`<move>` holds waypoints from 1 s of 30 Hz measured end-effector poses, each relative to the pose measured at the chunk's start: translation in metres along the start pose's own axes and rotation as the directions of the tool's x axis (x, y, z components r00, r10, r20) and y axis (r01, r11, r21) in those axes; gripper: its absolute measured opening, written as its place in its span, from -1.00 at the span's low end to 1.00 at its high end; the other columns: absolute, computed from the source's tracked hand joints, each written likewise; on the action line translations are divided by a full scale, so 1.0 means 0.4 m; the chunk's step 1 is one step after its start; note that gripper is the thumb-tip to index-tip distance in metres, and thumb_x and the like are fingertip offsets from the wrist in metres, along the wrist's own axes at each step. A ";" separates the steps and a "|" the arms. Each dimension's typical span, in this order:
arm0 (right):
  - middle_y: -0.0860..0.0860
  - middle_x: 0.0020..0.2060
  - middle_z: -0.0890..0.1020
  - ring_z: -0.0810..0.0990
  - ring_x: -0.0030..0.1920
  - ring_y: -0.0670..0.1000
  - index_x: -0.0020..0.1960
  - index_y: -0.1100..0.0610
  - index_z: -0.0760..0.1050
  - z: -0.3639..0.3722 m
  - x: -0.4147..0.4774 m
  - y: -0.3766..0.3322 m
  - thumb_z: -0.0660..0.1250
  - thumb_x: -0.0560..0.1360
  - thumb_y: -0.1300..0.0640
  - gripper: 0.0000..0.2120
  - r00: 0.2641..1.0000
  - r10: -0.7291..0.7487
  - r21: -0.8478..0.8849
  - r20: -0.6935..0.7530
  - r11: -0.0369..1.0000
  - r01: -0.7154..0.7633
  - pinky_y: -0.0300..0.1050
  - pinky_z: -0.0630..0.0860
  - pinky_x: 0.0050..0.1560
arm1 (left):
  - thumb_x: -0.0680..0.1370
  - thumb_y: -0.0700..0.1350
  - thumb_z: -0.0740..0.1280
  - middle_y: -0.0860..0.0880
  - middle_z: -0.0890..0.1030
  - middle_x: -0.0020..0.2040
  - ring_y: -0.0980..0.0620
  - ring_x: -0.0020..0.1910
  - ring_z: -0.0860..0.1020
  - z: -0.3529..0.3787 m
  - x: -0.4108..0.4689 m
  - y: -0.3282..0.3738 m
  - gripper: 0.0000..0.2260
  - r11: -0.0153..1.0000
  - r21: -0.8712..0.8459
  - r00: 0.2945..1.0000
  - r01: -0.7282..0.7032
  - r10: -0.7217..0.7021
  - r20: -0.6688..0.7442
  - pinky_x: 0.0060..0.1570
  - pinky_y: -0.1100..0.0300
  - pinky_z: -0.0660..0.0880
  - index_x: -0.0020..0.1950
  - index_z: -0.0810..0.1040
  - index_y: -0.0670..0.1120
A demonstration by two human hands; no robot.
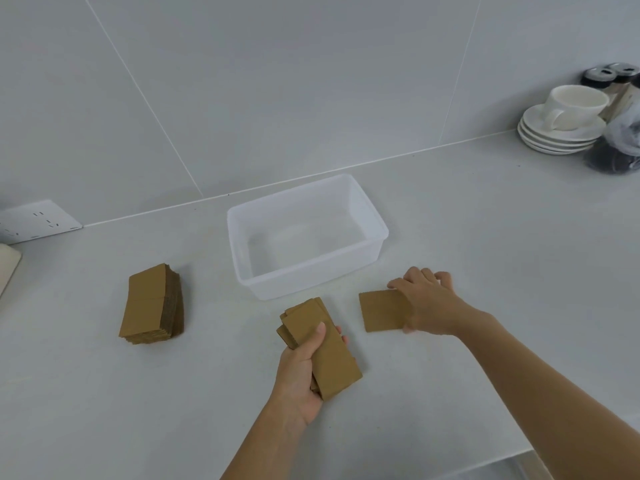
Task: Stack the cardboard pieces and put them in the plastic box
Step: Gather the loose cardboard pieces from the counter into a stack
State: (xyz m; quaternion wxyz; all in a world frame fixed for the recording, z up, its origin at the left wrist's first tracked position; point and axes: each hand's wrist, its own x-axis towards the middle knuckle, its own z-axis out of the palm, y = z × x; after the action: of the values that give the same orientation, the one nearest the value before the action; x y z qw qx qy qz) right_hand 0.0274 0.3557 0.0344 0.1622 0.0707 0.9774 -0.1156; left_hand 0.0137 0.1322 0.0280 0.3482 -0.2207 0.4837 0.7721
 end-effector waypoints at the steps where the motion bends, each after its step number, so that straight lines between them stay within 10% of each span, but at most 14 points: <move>1: 0.02 0.16 0.34 0.30 0.19 0.05 0.32 0.04 0.27 -0.001 0.002 0.004 0.45 0.32 0.02 -0.36 1.000 0.001 0.028 0.001 1.000 -0.001 -0.03 0.12 0.27 | 0.47 -0.14 0.38 -0.20 0.67 0.04 -0.13 -0.05 0.65 0.003 0.002 -0.003 -0.76 1.000 0.002 1.000 -0.004 0.004 -0.004 0.10 -0.23 0.51 0.12 0.57 -0.16; 9: 0.09 0.01 0.52 0.50 -0.06 0.09 0.17 0.15 0.37 -0.008 -0.008 -0.006 0.26 0.49 0.16 -0.73 0.999 0.013 0.398 0.035 0.917 -0.026 -0.09 0.42 -0.11 | 0.47 -0.09 0.39 -0.14 0.69 0.01 -0.08 -0.06 0.66 0.021 0.012 -0.010 -0.74 0.999 0.016 0.998 -0.035 0.036 -0.047 -0.02 -0.09 0.58 0.12 0.59 -0.15; 18: 0.08 0.03 0.58 0.57 0.04 0.06 0.16 0.10 0.41 0.006 -0.018 -0.116 0.25 0.53 0.15 -0.79 0.999 -0.030 0.902 0.044 0.430 -0.027 -0.05 0.53 0.04 | 0.50 -0.04 0.33 -0.10 0.72 -0.04 -0.07 -0.03 0.67 0.028 -0.001 -0.017 -0.74 0.993 0.050 0.994 -0.108 0.109 -0.020 -0.14 0.01 0.61 0.14 0.59 -0.12; 30: 0.03 0.01 0.57 0.54 -0.02 -0.01 0.12 0.08 0.47 0.075 -0.020 -0.229 0.32 0.48 0.06 -0.77 0.998 -0.059 0.848 0.017 0.530 0.017 -0.20 0.48 -0.05 | 0.35 0.06 0.36 -0.18 0.69 0.04 -0.11 0.00 0.67 -0.003 -0.025 -0.014 -0.53 0.982 -0.006 0.982 -0.187 0.186 -0.038 -0.09 0.02 0.63 0.17 0.57 -0.18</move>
State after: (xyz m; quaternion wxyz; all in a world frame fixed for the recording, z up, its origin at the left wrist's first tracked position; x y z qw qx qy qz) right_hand 0.0279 0.2591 0.0280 0.1261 0.1168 0.7967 -0.5794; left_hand 0.0246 0.1296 0.0310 0.2642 -0.1904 0.5047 0.7995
